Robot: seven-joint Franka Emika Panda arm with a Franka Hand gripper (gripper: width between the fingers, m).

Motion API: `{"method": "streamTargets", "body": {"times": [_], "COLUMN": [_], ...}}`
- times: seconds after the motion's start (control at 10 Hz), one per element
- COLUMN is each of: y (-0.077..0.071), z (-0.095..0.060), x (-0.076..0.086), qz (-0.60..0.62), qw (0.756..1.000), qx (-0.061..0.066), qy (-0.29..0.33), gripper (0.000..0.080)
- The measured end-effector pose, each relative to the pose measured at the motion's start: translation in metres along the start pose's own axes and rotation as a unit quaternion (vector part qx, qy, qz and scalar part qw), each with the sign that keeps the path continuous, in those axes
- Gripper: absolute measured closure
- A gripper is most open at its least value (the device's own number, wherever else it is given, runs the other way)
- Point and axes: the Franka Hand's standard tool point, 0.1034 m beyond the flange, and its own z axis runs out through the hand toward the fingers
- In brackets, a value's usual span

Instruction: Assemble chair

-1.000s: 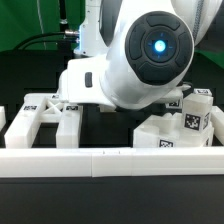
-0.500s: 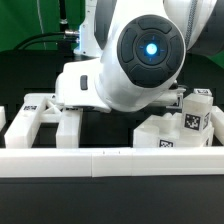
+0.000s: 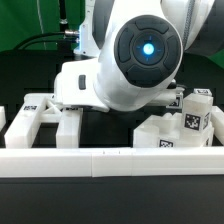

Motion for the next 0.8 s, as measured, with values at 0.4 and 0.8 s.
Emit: {"method": "streamTargets", "body": {"times": [0.4, 0.8], "y": [0.004, 0.010], "z": [-0.065, -0.069], "x": [-0.026, -0.020], "qz": [-0.013, -0.009], "qw": [1.000, 0.999], "qx": [-0.006, -0.020], "qy": [0.000, 0.029], "gripper": [0.0515, 0.0515]}}
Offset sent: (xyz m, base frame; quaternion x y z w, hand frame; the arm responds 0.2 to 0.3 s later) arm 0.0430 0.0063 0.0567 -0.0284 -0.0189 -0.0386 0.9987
